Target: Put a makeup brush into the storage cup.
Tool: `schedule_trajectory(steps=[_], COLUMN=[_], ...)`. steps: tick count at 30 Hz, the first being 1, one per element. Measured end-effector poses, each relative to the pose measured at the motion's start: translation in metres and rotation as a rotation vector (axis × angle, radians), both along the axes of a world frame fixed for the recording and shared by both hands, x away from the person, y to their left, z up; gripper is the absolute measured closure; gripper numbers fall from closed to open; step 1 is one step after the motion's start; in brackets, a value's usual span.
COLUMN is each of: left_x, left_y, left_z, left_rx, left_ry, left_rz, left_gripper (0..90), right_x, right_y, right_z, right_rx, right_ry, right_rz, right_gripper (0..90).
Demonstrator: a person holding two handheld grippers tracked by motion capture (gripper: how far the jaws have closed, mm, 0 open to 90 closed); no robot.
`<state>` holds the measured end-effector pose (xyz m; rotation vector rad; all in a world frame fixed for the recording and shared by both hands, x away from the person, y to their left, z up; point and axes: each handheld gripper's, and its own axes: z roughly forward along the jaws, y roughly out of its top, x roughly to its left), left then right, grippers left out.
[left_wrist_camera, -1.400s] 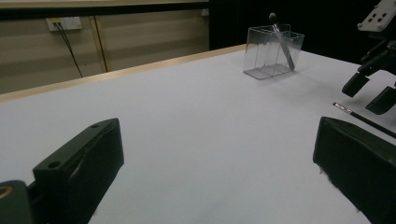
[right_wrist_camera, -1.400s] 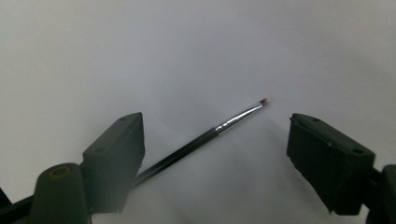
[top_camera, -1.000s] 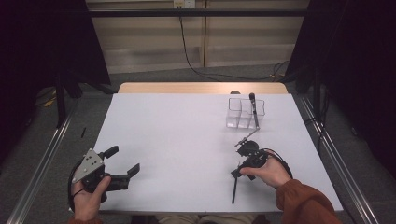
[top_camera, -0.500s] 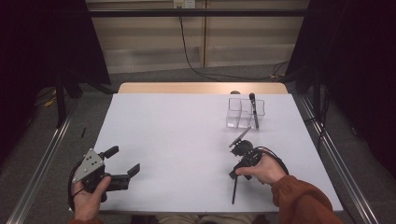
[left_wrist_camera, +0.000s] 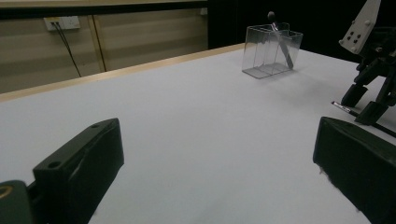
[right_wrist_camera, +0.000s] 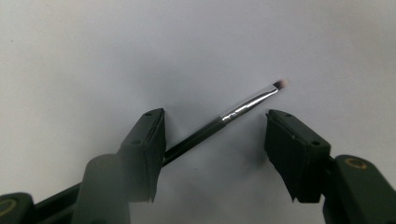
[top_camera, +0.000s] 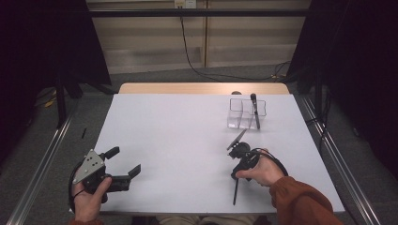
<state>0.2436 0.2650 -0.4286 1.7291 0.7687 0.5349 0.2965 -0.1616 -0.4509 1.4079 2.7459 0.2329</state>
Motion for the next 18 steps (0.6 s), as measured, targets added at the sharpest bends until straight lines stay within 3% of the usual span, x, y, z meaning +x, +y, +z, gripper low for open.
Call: schedule_trajectory(steps=[7, 13, 18], left_x=[-0.0002, -0.0005, -0.0004], left_y=[0.0005, 0.0008, 0.0004], left_z=[0.0001, 0.0002, 0.0001], left_rx=[0.0, 0.001, 0.002], left_ry=[-0.001, -0.001, 0.0], left_rz=[0.001, 0.0, 0.0], left_gripper=[1.8, 1.8, 1.8], right_x=[0.003, 0.0038, 0.0052], right_y=[0.0023, -0.0012, -0.0037], right_z=[0.0015, 0.0033, 0.004], right_rx=[-0.023, -0.017, -0.014], right_ry=[0.025, 0.03, 0.039], right_rz=[0.006, 0.021, 0.013], right_gripper=[45.3, 65.0, 70.5])
